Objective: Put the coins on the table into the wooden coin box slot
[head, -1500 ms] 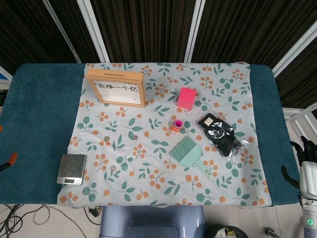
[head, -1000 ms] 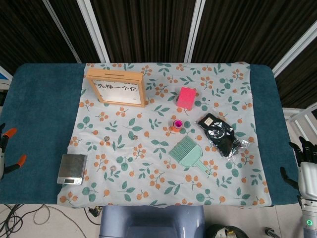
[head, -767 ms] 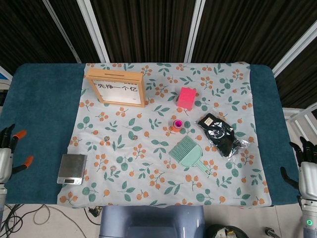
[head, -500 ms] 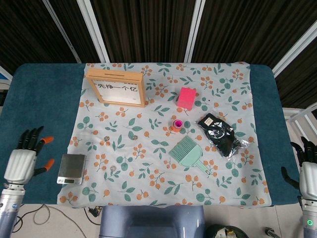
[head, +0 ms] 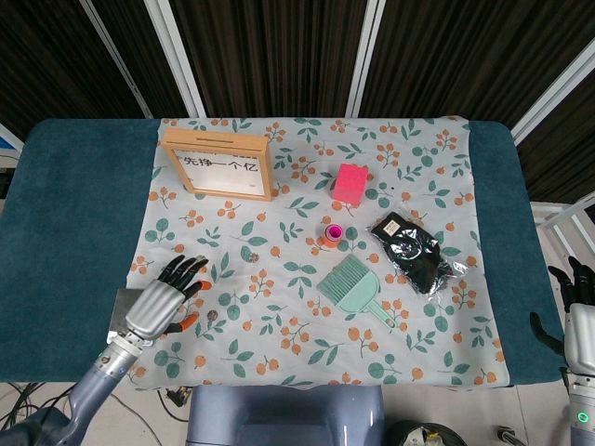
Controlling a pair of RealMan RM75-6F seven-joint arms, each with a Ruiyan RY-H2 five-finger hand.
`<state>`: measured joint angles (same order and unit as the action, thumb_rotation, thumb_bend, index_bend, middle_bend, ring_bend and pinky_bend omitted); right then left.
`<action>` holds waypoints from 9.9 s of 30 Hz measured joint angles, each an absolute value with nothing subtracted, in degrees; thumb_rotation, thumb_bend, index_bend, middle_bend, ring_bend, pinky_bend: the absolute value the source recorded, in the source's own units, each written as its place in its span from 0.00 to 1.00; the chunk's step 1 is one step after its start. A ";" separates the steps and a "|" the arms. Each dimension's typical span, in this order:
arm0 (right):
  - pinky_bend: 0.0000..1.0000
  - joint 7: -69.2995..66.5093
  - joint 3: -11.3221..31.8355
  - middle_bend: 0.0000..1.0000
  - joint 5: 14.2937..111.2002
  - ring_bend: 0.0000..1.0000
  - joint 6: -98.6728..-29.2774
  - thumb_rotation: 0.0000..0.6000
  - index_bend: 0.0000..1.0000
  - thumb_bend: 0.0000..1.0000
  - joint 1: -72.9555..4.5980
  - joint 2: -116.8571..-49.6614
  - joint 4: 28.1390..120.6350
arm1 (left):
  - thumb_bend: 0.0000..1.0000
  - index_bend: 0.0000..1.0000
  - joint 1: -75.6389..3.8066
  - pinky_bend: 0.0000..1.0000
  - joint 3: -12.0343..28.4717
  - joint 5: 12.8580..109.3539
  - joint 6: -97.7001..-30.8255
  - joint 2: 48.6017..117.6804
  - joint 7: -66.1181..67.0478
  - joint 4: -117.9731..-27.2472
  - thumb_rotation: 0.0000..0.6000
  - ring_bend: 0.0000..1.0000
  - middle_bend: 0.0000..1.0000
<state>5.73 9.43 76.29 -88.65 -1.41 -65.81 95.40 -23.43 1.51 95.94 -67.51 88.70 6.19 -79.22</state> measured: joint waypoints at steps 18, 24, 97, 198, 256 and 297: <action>0.00 5.07 9.60 0.05 76.36 0.01 -88.72 1.00 0.20 0.39 -1.36 -65.62 95.54 | 0.29 0.44 -24.51 0.00 -0.59 95.35 -67.36 95.92 8.48 -71.29 1.00 0.00 0.01; 0.00 5.39 9.75 0.05 76.08 0.01 -88.80 1.00 0.20 0.39 -1.37 -65.69 95.42 | 0.32 0.45 -24.66 0.00 -1.14 94.74 -66.77 97.13 8.33 -69.66 1.00 0.00 0.01; 0.00 5.44 9.95 0.05 76.42 0.01 -89.04 1.00 0.20 0.39 -1.51 -65.90 94.79 | 0.62 0.65 -24.56 0.00 -3.61 94.86 -70.67 94.87 11.10 -72.37 1.00 0.00 0.08; 0.00 3.82 12.94 0.05 70.88 0.01 -89.48 1.00 0.20 0.39 -0.89 -66.55 96.53 | 0.49 0.60 -74.52 0.00 12.95 37.17 -27.66 78.52 27.93 -53.11 1.00 0.00 0.11; 0.00 3.81 13.29 0.05 71.21 0.01 -90.04 1.00 0.20 0.39 -0.91 -66.60 96.29 | 0.26 0.52 -55.91 0.00 6.34 69.66 -69.74 71.95 9.15 -80.30 1.00 0.00 0.09; 0.00 3.07 13.69 0.05 70.35 0.01 -89.92 1.00 0.20 0.39 -0.54 -65.97 96.58 | 0.22 0.47 -47.18 0.00 -1.35 86.79 -63.40 110.79 -7.38 -36.43 1.00 0.00 0.09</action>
